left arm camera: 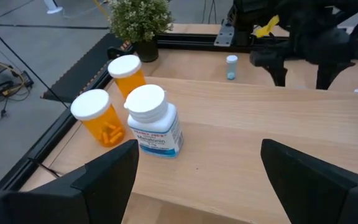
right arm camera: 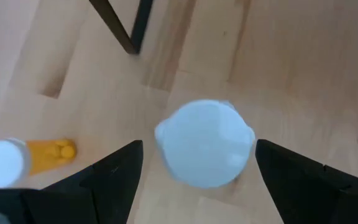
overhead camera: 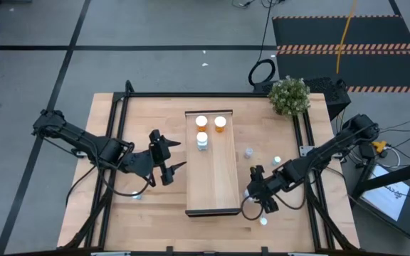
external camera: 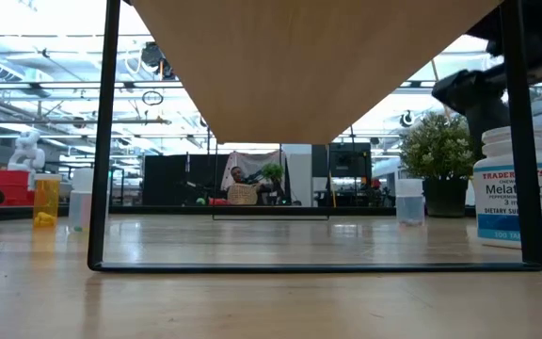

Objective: Pick and place medicine bottles onto shelf by color
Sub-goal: Put the white medicine bottle on the shelf aligned with the other white medicine bottle

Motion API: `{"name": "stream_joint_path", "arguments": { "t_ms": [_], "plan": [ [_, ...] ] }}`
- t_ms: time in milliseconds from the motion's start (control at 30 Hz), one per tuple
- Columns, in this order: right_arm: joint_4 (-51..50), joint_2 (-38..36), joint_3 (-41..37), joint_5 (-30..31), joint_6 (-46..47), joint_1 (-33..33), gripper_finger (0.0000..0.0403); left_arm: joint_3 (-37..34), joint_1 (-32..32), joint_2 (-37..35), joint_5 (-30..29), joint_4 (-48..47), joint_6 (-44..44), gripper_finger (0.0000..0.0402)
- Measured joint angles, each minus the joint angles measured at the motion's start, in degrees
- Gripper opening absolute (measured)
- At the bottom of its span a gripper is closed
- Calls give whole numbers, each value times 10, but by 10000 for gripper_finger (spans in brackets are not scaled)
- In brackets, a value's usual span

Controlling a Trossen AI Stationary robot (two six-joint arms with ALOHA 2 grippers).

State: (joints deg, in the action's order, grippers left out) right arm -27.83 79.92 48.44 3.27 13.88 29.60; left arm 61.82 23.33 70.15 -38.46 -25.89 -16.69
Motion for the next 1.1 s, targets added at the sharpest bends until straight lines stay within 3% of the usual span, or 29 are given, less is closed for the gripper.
{"name": "stream_joint_path", "arguments": {
  "t_ms": [300,1100],
  "plan": [
    [93,0,-56,-39,-54,-19,309,0,-2,0,0,0,-1,339],
    [135,0,-62,-64,-101,-29,321,0,-9,0,0,0,-1,339]
  ]
}}
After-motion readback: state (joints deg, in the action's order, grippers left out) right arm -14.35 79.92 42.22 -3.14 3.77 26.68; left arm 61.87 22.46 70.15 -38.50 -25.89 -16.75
